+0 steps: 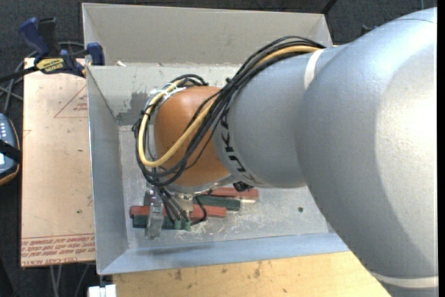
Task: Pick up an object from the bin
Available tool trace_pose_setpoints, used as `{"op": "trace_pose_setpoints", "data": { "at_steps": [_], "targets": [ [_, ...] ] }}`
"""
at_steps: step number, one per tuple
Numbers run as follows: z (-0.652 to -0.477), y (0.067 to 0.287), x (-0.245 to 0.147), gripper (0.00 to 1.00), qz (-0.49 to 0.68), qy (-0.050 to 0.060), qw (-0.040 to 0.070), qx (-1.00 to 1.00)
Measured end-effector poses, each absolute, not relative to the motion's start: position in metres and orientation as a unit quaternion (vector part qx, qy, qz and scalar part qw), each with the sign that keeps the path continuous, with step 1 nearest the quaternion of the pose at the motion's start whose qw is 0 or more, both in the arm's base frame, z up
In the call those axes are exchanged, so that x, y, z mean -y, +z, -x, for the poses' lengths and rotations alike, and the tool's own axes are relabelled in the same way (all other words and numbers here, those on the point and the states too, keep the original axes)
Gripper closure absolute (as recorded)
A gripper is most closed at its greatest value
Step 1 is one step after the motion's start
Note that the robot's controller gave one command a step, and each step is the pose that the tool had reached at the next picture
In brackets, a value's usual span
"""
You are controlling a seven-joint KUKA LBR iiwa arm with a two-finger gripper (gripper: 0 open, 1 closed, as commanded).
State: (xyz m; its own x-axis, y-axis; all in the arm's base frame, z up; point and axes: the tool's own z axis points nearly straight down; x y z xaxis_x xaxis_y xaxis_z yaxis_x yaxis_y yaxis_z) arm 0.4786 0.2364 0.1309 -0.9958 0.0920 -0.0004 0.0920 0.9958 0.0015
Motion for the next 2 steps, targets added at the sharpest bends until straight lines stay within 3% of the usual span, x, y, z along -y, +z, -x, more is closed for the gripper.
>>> {"op": "trace_pose_setpoints", "data": {
  "at_steps": [2],
  "targets": [
    [-0.4781,0.1211,-0.2359,1.0,-0.046,0.0,0.0,-0.999]
  ]
}}
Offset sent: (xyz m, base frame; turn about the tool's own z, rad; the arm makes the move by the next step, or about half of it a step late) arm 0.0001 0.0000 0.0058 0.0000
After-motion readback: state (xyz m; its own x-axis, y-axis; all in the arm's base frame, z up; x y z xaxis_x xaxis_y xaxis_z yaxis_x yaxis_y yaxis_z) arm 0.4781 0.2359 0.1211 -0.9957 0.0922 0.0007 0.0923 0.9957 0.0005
